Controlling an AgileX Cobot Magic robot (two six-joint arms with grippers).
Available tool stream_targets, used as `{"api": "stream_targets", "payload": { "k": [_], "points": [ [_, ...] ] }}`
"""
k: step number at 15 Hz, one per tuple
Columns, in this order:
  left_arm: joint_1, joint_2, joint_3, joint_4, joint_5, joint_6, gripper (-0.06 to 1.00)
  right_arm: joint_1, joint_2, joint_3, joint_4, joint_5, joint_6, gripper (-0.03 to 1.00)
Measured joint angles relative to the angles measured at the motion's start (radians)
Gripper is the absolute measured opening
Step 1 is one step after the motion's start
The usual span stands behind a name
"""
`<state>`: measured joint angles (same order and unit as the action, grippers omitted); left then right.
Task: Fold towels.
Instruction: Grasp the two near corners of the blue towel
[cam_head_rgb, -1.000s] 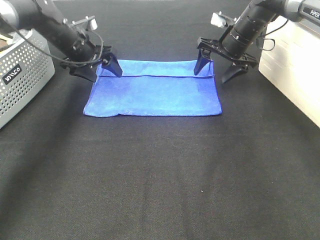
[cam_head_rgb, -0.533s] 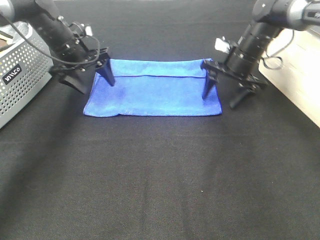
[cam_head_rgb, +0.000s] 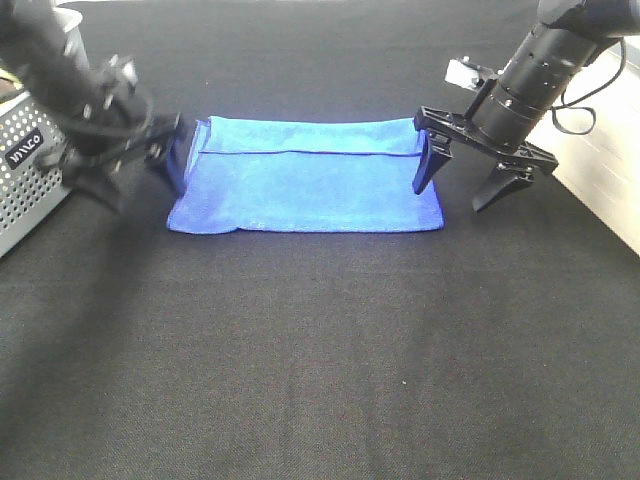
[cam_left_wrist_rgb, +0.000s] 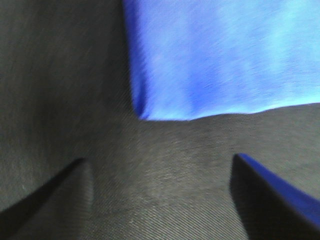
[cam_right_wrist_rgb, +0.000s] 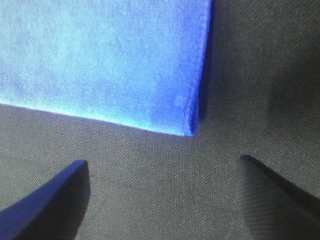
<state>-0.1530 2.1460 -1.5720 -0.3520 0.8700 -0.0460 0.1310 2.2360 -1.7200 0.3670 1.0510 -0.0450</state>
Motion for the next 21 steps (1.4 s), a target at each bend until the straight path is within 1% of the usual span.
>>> {"api": "stream_targets", "payload": {
  "k": [1,2,3,4,6,7,9,11,12,13,15,18,19,20,21],
  "points": [
    [0.000,-0.019,0.059,-0.021,-0.061,0.000,0.67,0.000,0.000,0.000,0.000,0.000,-0.005,0.75],
    [0.000,-0.024,0.077,-0.037,-0.101,0.000,0.64,0.000,0.000,0.000,0.000,-0.004,-0.011,0.75],
    [0.000,-0.026,0.082,-0.040,-0.134,0.000,0.63,0.000,0.000,0.000,0.000,-0.018,-0.018,0.75],
    [0.000,-0.026,0.082,-0.040,-0.134,0.000,0.63,0.000,0.000,0.000,0.000,-0.018,-0.018,0.75],
    [0.000,-0.030,0.082,-0.043,-0.185,0.000,0.63,0.000,0.000,0.000,0.000,-0.060,-0.026,0.75],
    [0.000,-0.016,0.082,-0.050,-0.220,0.000,0.63,0.000,0.000,0.000,0.000,-0.099,-0.044,0.75],
    [0.000,0.045,0.052,-0.082,-0.222,0.021,0.64,0.000,0.000,0.000,0.003,-0.142,-0.076,0.75],
    [0.000,0.119,-0.019,-0.161,-0.187,0.094,0.70,0.000,0.004,0.000,0.004,-0.161,-0.087,0.75],
    [0.000,0.142,-0.051,-0.188,-0.166,0.115,0.72,0.000,0.014,0.000,0.011,-0.161,-0.090,0.75],
    [0.000,0.159,-0.075,-0.198,-0.149,0.121,0.73,0.000,0.031,0.000,0.026,-0.157,-0.098,0.75],
    [0.000,0.180,-0.086,-0.200,-0.136,0.123,0.73,0.000,0.085,0.000,0.096,-0.149,-0.126,0.74],
    [0.000,0.190,-0.092,-0.207,-0.132,0.123,0.73,0.000,0.118,0.000,0.138,-0.150,-0.130,0.63],
    [0.000,0.196,-0.094,-0.216,-0.132,0.124,0.70,0.000,0.120,0.000,0.151,-0.155,-0.130,0.56],
    [0.000,0.205,-0.098,-0.225,-0.135,0.124,0.58,0.000,0.128,0.000,0.178,-0.171,-0.130,0.39],
    [0.000,0.205,-0.098,-0.225,-0.135,0.124,0.58,0.000,0.128,0.000,0.178,-0.171,-0.130,0.39]
  ]
}}
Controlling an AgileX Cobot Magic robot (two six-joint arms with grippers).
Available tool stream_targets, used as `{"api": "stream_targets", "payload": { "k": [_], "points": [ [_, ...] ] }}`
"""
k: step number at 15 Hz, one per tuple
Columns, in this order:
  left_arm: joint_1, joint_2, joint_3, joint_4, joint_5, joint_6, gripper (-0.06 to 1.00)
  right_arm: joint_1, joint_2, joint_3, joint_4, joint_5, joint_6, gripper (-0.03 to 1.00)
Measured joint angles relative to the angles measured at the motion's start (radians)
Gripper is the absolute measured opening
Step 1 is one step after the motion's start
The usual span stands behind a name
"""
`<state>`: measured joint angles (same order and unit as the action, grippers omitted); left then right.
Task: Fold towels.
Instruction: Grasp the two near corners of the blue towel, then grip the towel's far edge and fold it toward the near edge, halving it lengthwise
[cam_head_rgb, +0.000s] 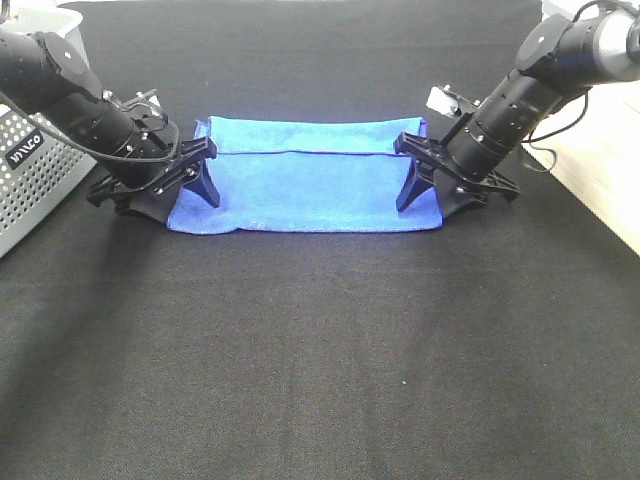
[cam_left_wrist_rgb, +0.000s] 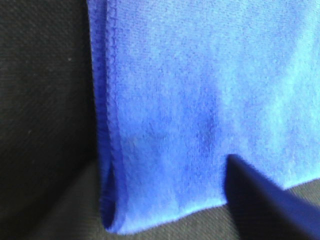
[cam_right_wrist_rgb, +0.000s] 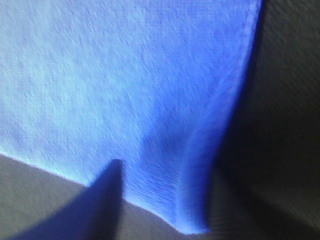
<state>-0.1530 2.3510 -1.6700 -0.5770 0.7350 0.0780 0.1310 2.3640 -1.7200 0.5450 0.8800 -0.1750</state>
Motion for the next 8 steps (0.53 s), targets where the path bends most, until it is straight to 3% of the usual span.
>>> {"api": "stream_targets", "payload": {
  "k": [2,3,4,8],
  "points": [
    [-0.004,0.011,0.000,-0.001,-0.007,0.000,0.22,0.000,0.003,0.000,0.005,-0.014,0.000,0.11],
    [-0.005,0.015,0.000,0.008,-0.006,0.000,0.07,0.000,0.003,0.000,0.004,-0.018,0.002,0.02],
    [-0.005,0.015,0.000,0.022,-0.005,-0.012,0.01,0.000,0.003,0.000,-0.003,-0.018,0.007,0.00],
    [-0.010,-0.006,0.000,0.125,0.097,-0.040,0.01,0.000,-0.026,0.018,-0.027,0.021,0.026,0.00]
  ]
}}
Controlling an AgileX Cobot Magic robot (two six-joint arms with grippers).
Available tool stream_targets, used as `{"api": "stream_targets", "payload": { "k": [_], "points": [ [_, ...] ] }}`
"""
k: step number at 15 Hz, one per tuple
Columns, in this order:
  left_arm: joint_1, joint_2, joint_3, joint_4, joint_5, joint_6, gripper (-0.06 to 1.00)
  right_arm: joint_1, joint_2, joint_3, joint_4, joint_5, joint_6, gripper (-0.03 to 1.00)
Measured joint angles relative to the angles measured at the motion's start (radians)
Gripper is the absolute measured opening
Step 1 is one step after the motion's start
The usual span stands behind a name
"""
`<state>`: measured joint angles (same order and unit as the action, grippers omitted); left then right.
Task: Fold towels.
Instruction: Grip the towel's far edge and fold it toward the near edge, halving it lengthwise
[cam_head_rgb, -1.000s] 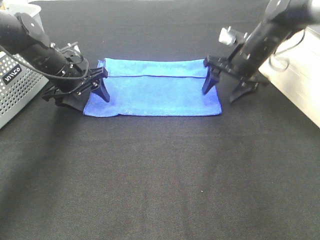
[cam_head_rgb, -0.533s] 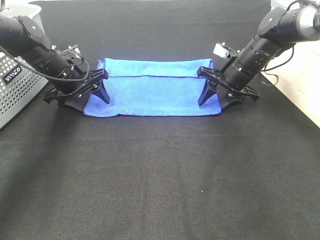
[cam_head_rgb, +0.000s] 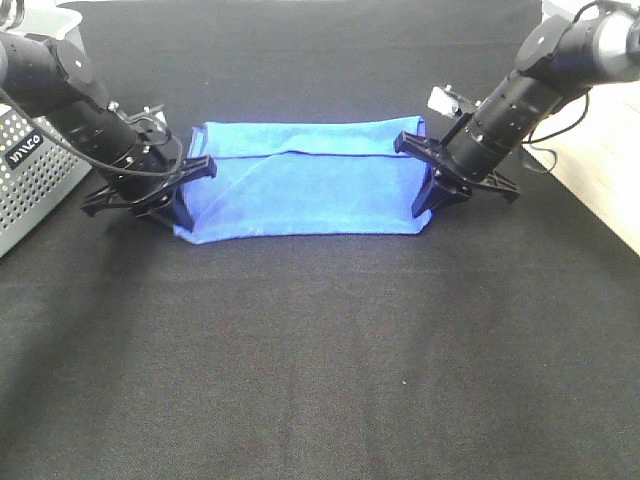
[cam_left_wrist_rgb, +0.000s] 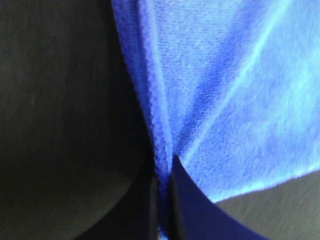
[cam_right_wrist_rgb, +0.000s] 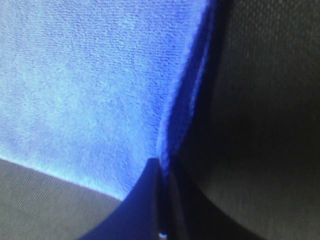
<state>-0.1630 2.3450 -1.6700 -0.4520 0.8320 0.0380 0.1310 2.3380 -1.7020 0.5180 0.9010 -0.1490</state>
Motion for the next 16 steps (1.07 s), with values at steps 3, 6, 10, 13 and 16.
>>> {"api": "stream_targets", "payload": {
  "k": [3,6,10,13,16],
  "points": [
    [0.000,-0.081,0.100,0.042,0.059,0.010,0.01,0.000,-0.109,0.144,0.000,0.004,-0.002,0.00],
    [-0.010,-0.225,0.338,0.043,0.031,0.039,0.01,0.001,-0.221,0.356,0.001,-0.043,-0.027,0.00],
    [-0.030,-0.398,0.624,0.037,-0.114,0.047,0.01,0.008,-0.348,0.585,0.013,-0.107,-0.058,0.00],
    [-0.030,-0.438,0.624,0.037,-0.131,0.043,0.01,0.008,-0.358,0.574,0.013,-0.108,-0.071,0.00],
    [-0.030,-0.440,0.543,0.046,-0.129,-0.024,0.01,0.008,-0.354,0.486,0.009,-0.108,-0.079,0.00]
  ]
}}
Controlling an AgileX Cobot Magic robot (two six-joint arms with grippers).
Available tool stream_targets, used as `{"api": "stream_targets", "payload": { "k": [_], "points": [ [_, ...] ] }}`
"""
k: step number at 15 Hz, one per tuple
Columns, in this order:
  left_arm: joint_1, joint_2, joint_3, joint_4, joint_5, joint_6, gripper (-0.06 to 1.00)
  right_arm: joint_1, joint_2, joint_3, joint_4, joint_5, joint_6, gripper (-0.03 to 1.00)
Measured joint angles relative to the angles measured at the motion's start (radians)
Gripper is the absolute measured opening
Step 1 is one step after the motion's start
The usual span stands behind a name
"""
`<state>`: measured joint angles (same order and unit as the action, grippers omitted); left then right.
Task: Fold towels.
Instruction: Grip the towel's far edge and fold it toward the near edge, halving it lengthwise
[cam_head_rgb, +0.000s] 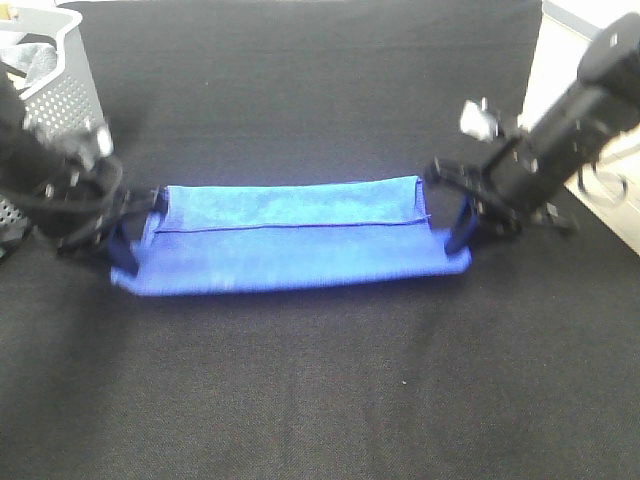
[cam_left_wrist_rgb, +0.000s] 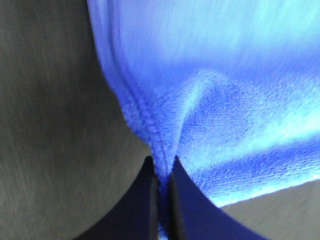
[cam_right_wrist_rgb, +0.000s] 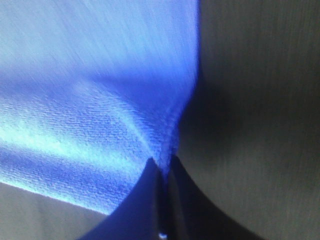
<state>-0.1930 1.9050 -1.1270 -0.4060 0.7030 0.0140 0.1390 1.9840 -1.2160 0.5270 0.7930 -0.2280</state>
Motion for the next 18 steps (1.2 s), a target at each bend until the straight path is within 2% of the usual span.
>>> {"api": "stream_targets", "payload": {
  "k": [3,4,6,10,13,14,15,16,18],
  "points": [
    [0.001,0.037,-0.157,0.064,0.041,-0.057,0.01,0.000,0.051,-0.149,-0.011,0.015,0.001,0.00],
    [0.001,0.037,-0.157,0.064,0.041,-0.057,0.01,0.000,0.051,-0.149,-0.011,0.015,0.001,0.00],
    [0.013,0.096,-0.278,0.110,0.079,-0.105,0.01,0.000,0.113,-0.264,-0.030,0.044,0.008,0.00],
    [0.043,0.248,-0.515,0.125,0.087,-0.110,0.01,0.000,0.283,-0.533,-0.072,0.096,0.038,0.00],
    [0.043,0.340,-0.561,0.125,0.103,-0.109,0.02,0.000,0.372,-0.597,-0.079,0.095,0.055,0.00],
    [0.043,0.358,-0.561,0.125,0.105,-0.109,0.06,0.000,0.380,-0.600,-0.079,0.088,0.055,0.03],
    [0.043,0.372,-0.561,0.125,0.102,-0.109,0.16,0.000,0.384,-0.600,-0.079,0.078,0.055,0.14],
    [0.043,0.377,-0.561,0.125,0.096,-0.109,0.31,0.000,0.384,-0.600,-0.079,0.071,0.055,0.29],
    [0.043,0.378,-0.562,0.126,0.066,-0.109,0.65,-0.002,0.384,-0.600,-0.075,0.074,0.055,0.71]
  ]
}}
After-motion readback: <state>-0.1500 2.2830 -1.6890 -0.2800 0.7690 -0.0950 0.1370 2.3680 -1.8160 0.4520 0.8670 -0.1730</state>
